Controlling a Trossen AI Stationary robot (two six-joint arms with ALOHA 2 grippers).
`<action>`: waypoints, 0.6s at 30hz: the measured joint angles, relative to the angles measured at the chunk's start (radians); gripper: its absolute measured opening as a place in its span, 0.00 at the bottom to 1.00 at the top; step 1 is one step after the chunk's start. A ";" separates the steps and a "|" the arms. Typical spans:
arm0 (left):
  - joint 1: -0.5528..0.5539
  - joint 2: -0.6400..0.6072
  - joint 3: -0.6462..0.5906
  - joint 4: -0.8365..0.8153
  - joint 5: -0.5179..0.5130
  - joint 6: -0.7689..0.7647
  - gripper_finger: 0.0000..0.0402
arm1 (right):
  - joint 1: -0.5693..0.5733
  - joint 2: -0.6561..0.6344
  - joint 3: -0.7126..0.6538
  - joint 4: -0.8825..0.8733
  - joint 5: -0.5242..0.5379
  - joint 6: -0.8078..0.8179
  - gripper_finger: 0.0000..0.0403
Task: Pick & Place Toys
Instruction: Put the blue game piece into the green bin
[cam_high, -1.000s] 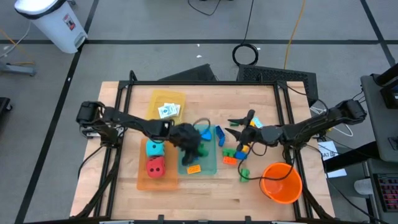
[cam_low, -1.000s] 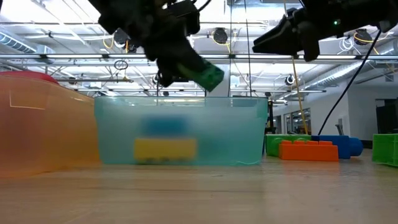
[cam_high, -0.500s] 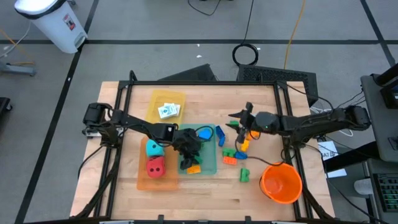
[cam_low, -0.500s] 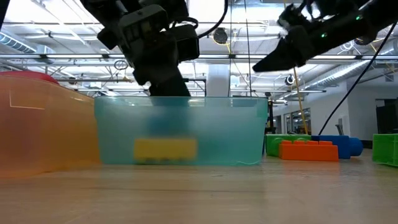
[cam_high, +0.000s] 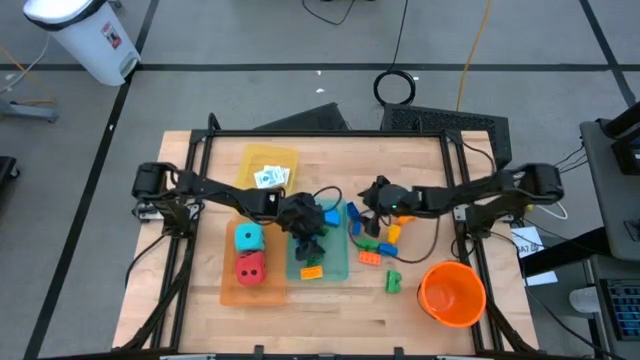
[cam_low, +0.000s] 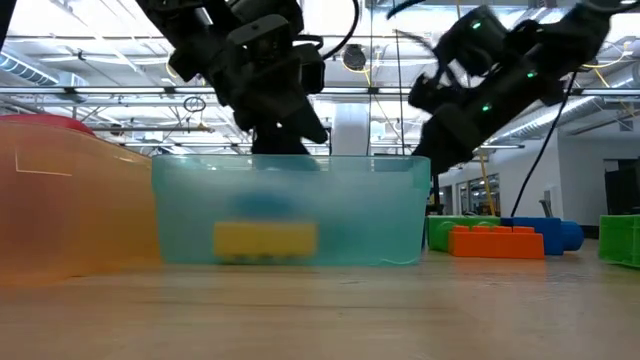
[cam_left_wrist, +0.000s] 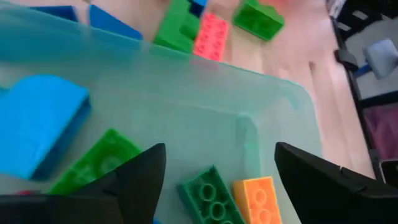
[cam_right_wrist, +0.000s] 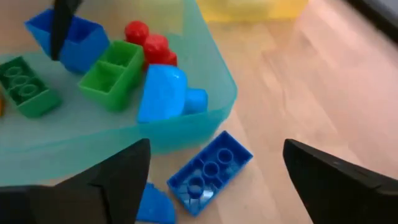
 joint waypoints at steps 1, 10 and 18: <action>0.003 -0.005 0.000 -0.004 0.000 -0.008 0.76 | -0.005 0.024 0.017 -0.017 0.000 0.014 0.84; 0.004 -0.006 0.000 0.017 0.001 -0.018 0.76 | -0.050 0.166 0.082 -0.090 -0.117 0.076 0.78; 0.004 -0.006 0.000 0.024 -0.007 -0.015 0.77 | -0.056 0.176 0.082 -0.113 -0.113 0.062 0.75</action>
